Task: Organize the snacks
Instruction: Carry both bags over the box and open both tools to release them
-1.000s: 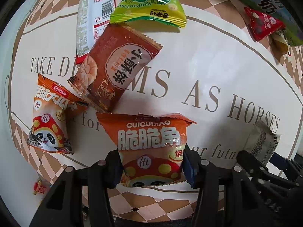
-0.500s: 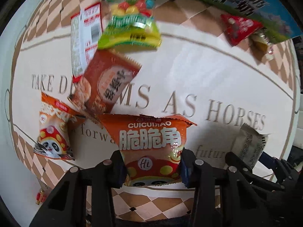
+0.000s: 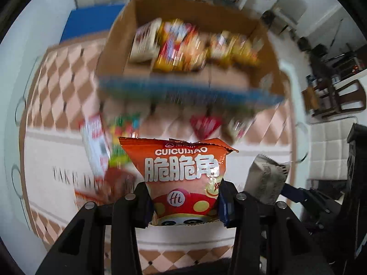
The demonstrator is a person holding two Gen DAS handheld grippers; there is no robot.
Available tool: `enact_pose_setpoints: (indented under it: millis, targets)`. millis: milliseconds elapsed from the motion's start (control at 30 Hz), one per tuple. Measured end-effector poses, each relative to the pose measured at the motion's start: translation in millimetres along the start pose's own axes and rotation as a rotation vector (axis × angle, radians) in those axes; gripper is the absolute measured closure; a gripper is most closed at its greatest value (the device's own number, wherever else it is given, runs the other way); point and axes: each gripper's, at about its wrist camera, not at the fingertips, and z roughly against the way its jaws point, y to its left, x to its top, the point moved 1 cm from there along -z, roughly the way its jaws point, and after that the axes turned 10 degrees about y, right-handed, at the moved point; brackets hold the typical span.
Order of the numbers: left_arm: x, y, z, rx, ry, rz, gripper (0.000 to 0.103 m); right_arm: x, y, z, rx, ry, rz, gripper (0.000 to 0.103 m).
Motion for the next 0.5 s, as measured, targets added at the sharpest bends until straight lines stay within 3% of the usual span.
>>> enact_pose_setpoints:
  millis: [133,233,367,500]
  targets:
    - [56.4,-3.4,26.5,-0.002,-0.041,-0.030,0.063,51.4,10.4,57.6,0.040,-0.078,0.012,0.027]
    - [104.0,-3.5,31.0,0.017,-0.035,-0.043,0.063,88.7,15.2,74.2,0.025,-0.129,0.016,0.027]
    - [161.0,-0.8,10.1,0.016,0.044,-0.046,0.063,140.4,15.2,74.0,-0.016,-0.143,-0.007,0.027]
    - [192.2,-0.2,-22.6,0.028,0.155,-0.056,0.063,181.7,7.8,60.7,-0.052,-0.110,-0.024,0.027]
